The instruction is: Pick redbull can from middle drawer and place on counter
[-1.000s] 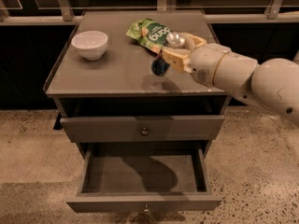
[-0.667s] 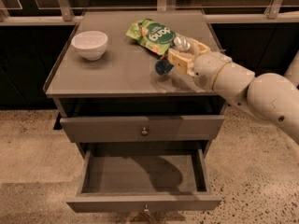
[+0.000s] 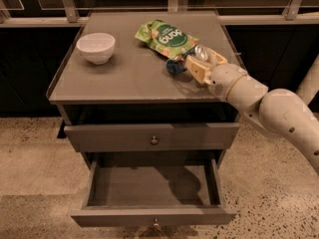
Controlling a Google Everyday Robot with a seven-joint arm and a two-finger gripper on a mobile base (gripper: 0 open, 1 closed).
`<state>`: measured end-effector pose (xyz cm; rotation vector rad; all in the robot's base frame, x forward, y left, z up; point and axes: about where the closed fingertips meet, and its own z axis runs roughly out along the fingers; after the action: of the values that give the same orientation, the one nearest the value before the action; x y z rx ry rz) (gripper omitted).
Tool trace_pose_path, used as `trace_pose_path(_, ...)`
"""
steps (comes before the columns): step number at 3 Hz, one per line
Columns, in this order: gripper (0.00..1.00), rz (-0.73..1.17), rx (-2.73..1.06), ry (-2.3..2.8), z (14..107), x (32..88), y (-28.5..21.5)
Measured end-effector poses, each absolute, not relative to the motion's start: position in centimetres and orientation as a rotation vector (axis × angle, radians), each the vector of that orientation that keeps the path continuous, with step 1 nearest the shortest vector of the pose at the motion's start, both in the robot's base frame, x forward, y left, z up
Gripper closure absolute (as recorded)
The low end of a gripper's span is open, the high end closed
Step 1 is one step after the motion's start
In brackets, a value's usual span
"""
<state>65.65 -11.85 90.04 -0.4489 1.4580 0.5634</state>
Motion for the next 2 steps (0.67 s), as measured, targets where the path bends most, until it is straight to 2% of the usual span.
trace_pose_path(1, 0.81, 0.565, -0.447, 1.458, 89.95, 65.69, -11.87)
trace_pose_path(2, 0.58, 0.565, -0.447, 1.458, 89.96, 65.69, -11.87)
